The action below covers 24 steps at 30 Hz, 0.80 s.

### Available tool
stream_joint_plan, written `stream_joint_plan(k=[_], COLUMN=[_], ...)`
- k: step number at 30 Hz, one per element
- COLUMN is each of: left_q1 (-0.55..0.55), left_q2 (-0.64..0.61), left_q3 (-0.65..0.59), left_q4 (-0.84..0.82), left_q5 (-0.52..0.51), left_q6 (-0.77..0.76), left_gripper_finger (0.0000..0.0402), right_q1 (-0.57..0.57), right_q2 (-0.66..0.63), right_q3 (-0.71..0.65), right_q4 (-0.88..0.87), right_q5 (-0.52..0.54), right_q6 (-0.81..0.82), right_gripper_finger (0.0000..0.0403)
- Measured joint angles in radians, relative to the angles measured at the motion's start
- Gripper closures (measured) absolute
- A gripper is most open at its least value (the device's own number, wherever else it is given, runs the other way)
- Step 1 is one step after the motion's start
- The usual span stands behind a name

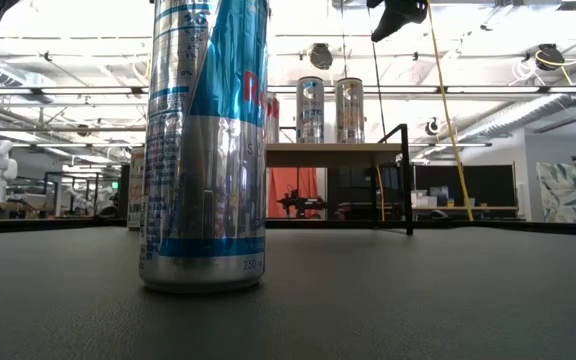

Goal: Place canned beverage on shelf
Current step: Put the left blue soda can on the shelf

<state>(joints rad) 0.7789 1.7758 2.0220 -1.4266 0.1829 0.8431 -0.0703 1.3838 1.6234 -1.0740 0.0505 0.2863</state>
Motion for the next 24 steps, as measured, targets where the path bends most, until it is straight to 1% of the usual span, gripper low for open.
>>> stream_joint_plan(k=[6,24], left_q1=[0.000,0.000], left_q2=[0.031,0.031], left_q3=[0.000,0.000], left_q4=[-0.001,0.008], left_q5=[0.002,-0.008], left_q6=[-0.001,-0.008], left_gripper_finger=[0.0155,0.0155], right_q1=[0.000,0.000], right_q2=[0.000,0.000], right_q3=[0.000,0.000], right_q4=[0.000,0.000], right_q5=[0.000,0.000], right_q6=[0.000,0.000], right_gripper_finger=[0.0087,0.0087])
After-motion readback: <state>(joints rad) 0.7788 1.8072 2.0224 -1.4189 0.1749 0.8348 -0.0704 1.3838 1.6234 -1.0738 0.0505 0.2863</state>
